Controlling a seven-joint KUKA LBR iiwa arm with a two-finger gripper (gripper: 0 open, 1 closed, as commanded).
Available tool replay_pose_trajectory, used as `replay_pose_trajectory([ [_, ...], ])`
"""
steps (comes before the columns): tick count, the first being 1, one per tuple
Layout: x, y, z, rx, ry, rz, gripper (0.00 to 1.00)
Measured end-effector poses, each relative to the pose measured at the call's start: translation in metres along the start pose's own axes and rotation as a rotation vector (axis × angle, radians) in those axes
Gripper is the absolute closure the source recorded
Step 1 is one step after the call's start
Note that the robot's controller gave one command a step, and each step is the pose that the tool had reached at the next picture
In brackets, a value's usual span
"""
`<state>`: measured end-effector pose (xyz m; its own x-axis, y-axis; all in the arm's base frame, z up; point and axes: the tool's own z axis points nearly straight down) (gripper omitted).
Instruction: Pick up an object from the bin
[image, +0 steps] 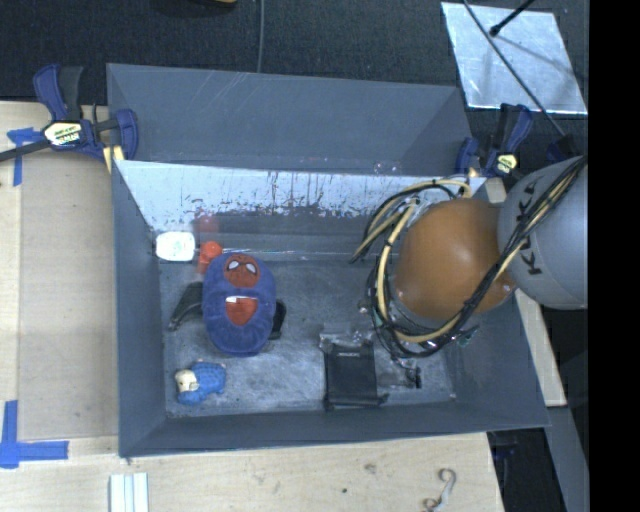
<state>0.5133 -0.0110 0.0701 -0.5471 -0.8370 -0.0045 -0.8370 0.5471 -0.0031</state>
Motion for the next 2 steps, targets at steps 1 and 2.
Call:
replay_pose_trajectory([
  [1, 0.000, 0.000, 0.000, 0.000, -0.001, 0.003, 1.00],
  [2, 0.003, -0.034, -0.136, 0.007, -0.002, 0.078, 1.00],
])
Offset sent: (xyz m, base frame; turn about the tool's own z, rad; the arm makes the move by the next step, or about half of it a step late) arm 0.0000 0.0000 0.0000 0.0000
